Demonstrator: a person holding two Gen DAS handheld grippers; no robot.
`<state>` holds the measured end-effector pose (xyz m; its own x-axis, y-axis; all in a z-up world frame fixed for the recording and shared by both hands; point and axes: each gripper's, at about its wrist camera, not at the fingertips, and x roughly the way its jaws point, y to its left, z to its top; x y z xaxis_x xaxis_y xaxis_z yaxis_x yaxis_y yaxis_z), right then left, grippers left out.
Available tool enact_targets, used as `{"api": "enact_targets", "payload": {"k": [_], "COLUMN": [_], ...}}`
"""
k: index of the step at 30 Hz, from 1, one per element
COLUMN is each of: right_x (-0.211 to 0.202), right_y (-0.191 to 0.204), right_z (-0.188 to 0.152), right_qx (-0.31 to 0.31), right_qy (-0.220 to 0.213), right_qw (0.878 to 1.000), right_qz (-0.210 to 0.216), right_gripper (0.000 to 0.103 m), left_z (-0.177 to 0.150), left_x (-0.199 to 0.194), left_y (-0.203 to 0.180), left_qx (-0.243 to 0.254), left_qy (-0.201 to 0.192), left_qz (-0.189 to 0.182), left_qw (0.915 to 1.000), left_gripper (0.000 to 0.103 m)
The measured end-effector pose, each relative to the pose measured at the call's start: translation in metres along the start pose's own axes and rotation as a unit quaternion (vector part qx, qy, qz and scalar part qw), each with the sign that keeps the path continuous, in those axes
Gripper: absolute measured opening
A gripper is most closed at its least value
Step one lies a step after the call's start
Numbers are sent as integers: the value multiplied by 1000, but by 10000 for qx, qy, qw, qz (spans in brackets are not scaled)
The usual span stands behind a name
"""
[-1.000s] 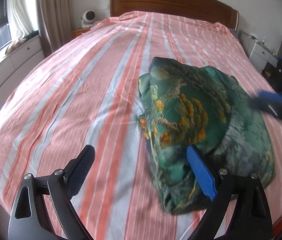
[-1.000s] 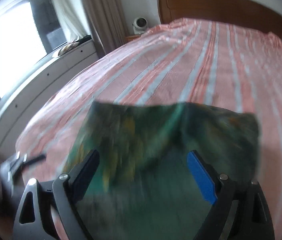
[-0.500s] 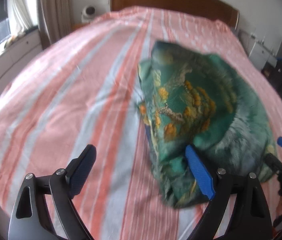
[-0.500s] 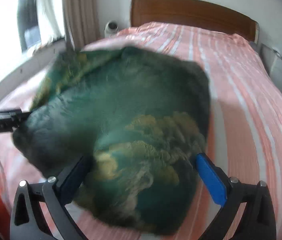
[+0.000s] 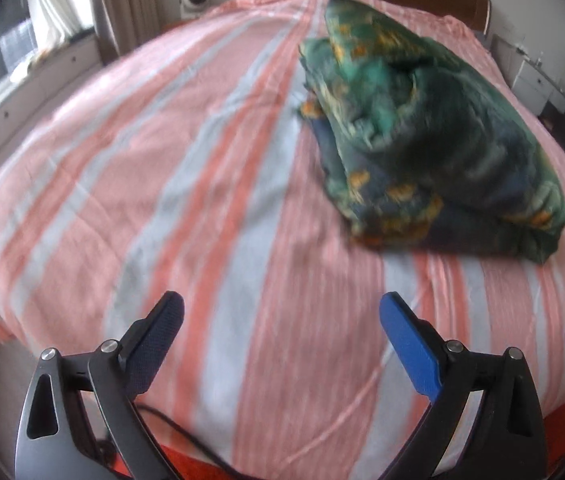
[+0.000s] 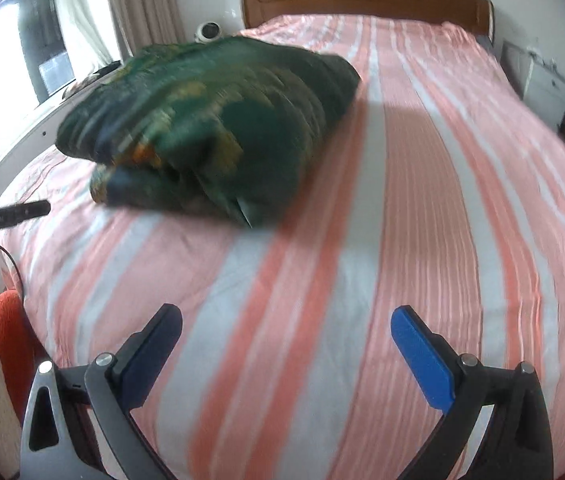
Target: Fold large clothes
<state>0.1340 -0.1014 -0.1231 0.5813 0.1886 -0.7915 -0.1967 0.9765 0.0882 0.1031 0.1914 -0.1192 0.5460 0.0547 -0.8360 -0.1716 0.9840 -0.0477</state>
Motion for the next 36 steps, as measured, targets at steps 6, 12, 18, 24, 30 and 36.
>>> {"api": "enact_targets", "payload": {"k": [6, 12, 18, 24, 30, 36], "right_x": [1, 1, -12, -15, -5, 60], "right_y": [-29, -34, -48, -70, -76, -75], "right_z": [-15, -30, -32, -9, 40, 102], "right_qx": [735, 781, 903, 1531, 2188, 2340], "right_qy": [202, 217, -76, -272, -528, 0], "right_qw": [9968, 9965, 9937, 9828, 9541, 9312], "right_qz": [231, 197, 653, 992, 1973, 2796], "right_gripper": [102, 102, 102, 102, 102, 102], "left_z": [-3, -11, 9, 92, 112, 94], "left_x": [0, 30, -13, -31, 65, 109], "left_y": [0, -21, -24, 28, -14, -29], "left_qx": [-147, 440, 445, -935, -219, -149], "left_qy": [-66, 433, -280, -431, 783, 1112], "left_qz": [146, 1040, 437, -2032, -2286, -2233], "left_qw": [9998, 9927, 9977, 9737, 9701, 9683], "left_gripper": [102, 103, 102, 102, 103, 103]}}
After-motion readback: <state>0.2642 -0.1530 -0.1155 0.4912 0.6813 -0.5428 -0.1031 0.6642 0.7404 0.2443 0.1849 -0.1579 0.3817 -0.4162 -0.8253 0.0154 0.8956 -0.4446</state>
